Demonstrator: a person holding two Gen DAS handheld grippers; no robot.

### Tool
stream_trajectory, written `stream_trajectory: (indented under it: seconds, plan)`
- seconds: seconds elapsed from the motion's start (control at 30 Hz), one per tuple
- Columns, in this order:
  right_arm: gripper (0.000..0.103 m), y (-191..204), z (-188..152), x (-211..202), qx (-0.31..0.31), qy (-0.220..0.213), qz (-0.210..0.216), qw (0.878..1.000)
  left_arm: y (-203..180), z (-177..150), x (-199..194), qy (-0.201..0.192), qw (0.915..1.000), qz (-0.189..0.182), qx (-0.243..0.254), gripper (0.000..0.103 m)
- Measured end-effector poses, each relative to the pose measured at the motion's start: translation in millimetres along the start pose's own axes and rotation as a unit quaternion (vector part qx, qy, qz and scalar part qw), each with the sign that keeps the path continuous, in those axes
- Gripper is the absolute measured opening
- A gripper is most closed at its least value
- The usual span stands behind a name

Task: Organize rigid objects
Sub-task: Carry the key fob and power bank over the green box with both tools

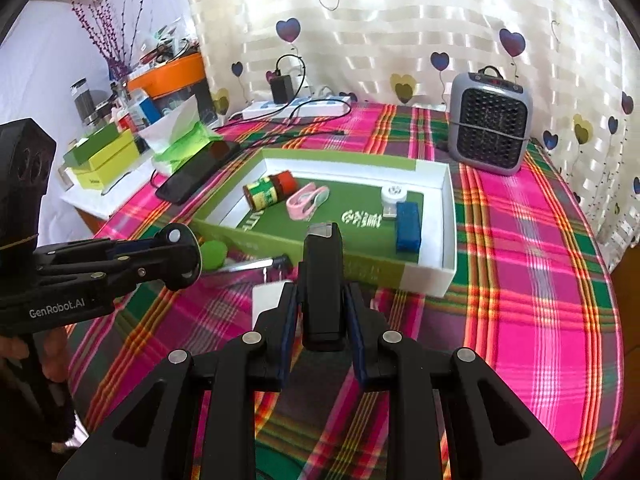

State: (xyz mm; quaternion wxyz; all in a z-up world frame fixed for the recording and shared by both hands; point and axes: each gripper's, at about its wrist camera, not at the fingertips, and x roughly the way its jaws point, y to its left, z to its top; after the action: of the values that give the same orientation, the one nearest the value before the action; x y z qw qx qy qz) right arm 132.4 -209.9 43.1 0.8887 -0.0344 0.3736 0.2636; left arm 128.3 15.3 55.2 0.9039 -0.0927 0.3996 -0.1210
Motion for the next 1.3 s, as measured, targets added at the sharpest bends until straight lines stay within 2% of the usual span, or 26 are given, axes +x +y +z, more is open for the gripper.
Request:
stream_trajectory:
  seconds: [0.3, 0.6, 0.83, 1.3]
  plan:
    - [0.025, -10, 27, 13, 0.007, -0.008, -0.011, 1.0, 8, 26, 20, 0.003, 0.9999, 0.005, 0.012, 0.03]
    - [0.025, -20, 53, 44, 0.01, 0.006, -0.017, 1.0, 17, 42, 47, 0.018, 0.9994, 0.015, 0.024, 0.03]
    - [0.025, -26, 65, 75, 0.012, 0.035, -0.021, 0.999, 21, 52, 67, 0.029, 0.999, 0.02, 0.028, 0.026]
    - [0.025, -32, 72, 94, 0.012, 0.049, -0.025, 0.998, 26, 52, 83, 0.044, 0.9984, 0.023, 0.026, 0.026]
